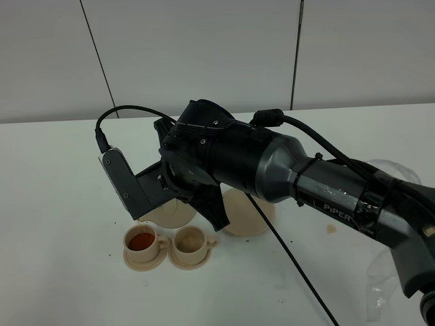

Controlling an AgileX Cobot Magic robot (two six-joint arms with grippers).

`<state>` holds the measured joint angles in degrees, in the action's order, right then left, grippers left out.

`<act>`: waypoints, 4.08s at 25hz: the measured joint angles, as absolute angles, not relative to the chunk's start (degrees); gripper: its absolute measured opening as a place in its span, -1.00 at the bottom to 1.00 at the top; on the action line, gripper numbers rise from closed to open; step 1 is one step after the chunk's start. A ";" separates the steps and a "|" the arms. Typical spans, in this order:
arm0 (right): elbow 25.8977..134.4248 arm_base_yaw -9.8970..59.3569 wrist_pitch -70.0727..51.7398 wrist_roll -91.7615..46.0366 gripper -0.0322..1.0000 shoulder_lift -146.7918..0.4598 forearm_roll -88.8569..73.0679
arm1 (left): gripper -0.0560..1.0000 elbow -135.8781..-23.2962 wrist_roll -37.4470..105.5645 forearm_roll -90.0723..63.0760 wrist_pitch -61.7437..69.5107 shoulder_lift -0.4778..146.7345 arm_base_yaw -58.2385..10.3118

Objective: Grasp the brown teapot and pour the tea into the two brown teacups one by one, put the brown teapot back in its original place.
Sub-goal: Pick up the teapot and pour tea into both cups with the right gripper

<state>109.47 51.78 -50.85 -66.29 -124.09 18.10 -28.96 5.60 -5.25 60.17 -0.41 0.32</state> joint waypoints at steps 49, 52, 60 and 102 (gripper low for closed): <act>109.47 52.60 -50.85 -66.30 -0.75 -124.09 20.43 | -0.46 -28.96 5.60 -5.25 60.17 -0.41 0.32; 109.47 52.86 -50.85 -66.30 -0.75 -124.09 20.43 | -0.46 -28.96 5.60 -5.25 60.17 -0.41 0.32; 109.47 53.13 -51.09 -66.29 -0.75 -124.09 20.89 | -0.46 -28.96 5.60 -5.25 60.17 -0.41 0.32; 109.47 49.82 -49.98 -65.80 -0.75 -124.09 8.92 | -0.46 -28.96 5.60 -5.25 60.17 -0.41 0.32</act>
<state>109.47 49.82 -49.98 -65.80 -124.09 8.92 -28.96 5.60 -5.25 60.17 -0.41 0.32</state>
